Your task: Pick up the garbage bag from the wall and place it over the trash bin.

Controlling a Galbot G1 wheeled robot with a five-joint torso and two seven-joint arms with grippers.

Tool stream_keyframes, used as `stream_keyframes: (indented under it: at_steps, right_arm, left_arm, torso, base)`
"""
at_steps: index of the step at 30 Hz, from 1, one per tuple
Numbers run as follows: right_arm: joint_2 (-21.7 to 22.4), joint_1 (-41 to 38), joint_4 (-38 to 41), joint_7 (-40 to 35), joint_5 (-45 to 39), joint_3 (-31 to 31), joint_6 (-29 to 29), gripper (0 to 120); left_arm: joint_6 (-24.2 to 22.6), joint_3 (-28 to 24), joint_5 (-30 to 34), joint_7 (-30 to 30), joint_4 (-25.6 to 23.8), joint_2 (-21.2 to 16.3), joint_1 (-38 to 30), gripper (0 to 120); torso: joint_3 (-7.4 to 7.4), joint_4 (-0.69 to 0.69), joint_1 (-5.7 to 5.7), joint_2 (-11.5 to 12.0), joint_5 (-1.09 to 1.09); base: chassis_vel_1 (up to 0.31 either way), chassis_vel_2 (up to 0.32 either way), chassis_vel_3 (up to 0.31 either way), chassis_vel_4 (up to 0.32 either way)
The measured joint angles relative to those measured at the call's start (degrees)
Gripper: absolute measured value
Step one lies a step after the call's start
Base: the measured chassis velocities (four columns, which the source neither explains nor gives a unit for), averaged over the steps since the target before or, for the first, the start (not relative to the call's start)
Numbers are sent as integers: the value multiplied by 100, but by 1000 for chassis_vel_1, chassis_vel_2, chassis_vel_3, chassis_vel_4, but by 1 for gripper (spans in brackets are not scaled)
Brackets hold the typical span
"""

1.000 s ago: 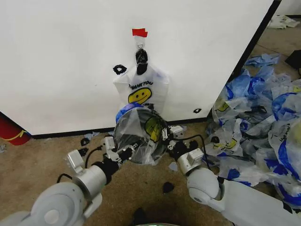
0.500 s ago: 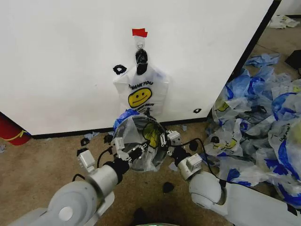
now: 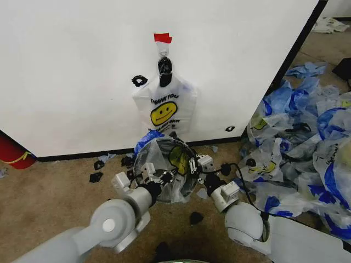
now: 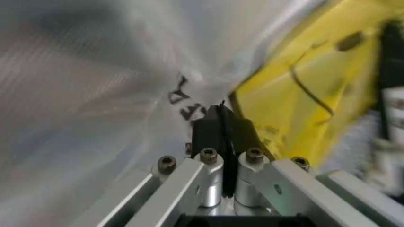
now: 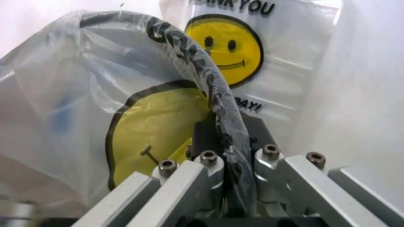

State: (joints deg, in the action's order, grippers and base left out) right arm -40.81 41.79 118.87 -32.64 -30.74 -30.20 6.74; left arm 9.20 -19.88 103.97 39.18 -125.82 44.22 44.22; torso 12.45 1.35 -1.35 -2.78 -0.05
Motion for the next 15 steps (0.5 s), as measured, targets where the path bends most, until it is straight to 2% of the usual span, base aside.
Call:
stream_keyframes:
  at_steps: [15]
  right_arm:
    - [90, 604, 58, 171, 274, 334, 134, 0]
  left_arm:
    - [84, -614, -109, 166, 879, 474, -717, 0]
  torso:
    - [0, 0, 0, 0, 0]
  base:
    - [0, 0, 0, 0]
